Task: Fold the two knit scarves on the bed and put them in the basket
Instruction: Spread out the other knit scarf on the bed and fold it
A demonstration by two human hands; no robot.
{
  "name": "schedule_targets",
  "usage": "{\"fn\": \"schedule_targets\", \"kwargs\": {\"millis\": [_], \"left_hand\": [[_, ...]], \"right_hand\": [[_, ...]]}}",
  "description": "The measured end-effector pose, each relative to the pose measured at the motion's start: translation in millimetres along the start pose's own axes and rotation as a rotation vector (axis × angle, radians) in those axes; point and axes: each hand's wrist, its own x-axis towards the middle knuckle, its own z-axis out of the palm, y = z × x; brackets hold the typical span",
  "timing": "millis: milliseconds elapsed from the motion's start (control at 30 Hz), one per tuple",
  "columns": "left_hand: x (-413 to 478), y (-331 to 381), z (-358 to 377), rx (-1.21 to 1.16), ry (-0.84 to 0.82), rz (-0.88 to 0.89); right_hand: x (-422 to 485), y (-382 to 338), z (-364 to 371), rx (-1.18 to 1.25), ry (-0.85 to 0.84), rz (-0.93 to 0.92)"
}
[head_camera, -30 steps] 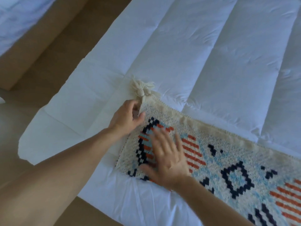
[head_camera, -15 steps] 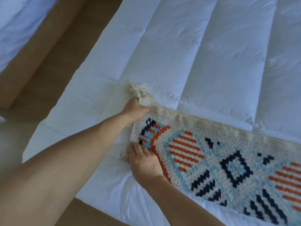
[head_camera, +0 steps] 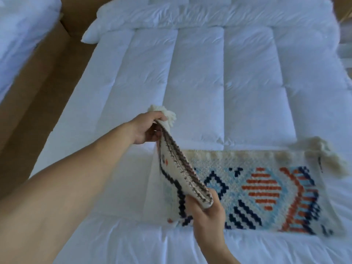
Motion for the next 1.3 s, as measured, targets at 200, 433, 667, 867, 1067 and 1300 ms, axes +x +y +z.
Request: {"fn": "schedule_targets", "kwargs": {"millis": [200, 433, 667, 867, 1067, 1300], "left_hand": [[-10.2, 52.7, 145.8, 0.199, -0.047, 0.082], [-3.8, 55.1, 324.1, 0.418, -0.080, 0.151], [15.8, 30.8, 452.6, 0.614, -0.079, 0.252], [19.8, 4.0, 507.1, 0.839, -0.111, 0.353], [35.0, -7.4, 519.4, 0.809, -0.100, 0.385], [31.9, -15.6, 495.6, 0.633, -0.264, 0.417]], "right_hand": [[17.4, -8.1, -114.5, 0.082, 0.216, 0.090], [35.6, 21.1, -238.9, 0.113, 0.512, 0.199], [56.3, 57.8, -334.2, 0.000, 0.565, 0.383], [59.0, 81.3, -366.6, -0.102, 0.489, 0.516], [63.7, 81.4, -376.4, -0.349, 0.428, 0.512], [79.9, 68.9, -392.2, -0.697, 0.317, 0.459]]}}
